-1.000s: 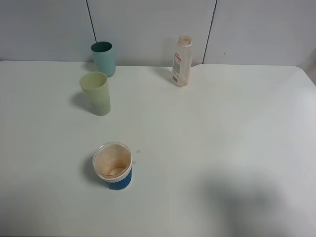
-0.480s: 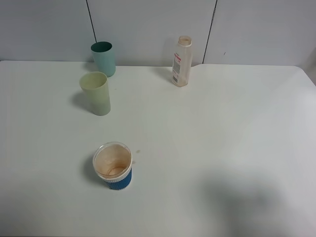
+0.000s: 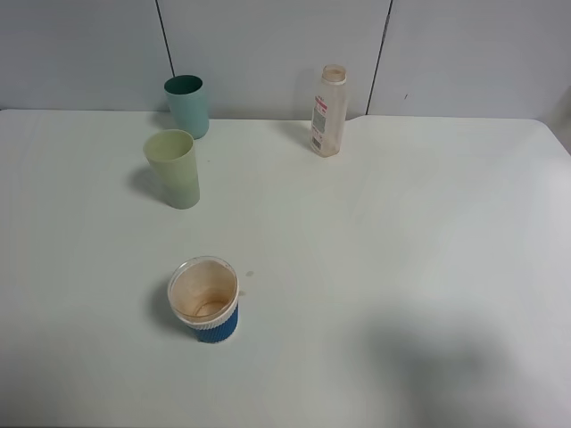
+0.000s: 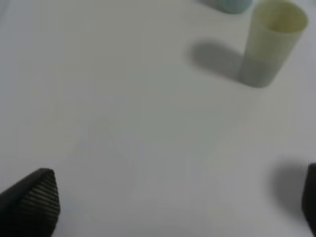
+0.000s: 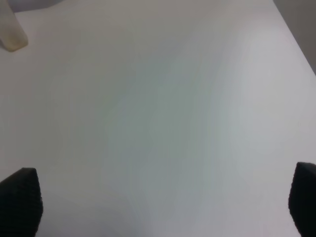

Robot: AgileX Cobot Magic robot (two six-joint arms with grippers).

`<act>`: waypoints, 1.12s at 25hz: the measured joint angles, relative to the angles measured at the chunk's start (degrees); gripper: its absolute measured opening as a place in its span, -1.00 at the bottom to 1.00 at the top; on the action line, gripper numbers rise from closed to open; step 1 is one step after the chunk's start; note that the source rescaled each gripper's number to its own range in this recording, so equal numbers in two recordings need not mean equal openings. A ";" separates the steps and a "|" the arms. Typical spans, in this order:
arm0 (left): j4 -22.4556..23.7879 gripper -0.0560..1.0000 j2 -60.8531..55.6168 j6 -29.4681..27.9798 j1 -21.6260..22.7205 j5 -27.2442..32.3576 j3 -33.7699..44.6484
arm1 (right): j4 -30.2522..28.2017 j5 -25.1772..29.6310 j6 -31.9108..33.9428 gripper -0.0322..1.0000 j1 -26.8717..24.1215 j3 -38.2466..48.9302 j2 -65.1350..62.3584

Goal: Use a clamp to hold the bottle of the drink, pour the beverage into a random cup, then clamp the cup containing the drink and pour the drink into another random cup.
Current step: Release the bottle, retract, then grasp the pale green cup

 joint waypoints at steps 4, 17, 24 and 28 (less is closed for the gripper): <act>0.00 0.95 5.26 0.34 0.00 -12.52 -0.37 | 0.00 0.00 0.00 1.00 0.00 0.00 0.00; 0.00 0.95 32.27 8.07 0.07 -39.32 -0.69 | 0.00 0.00 0.02 1.00 0.00 0.00 0.00; 0.00 0.95 44.11 9.48 0.07 -50.78 -0.69 | 0.00 0.00 0.02 1.00 0.00 0.00 0.00; 0.00 0.95 50.19 10.15 0.07 -55.81 -0.69 | 0.00 0.00 0.02 1.00 0.00 0.00 0.00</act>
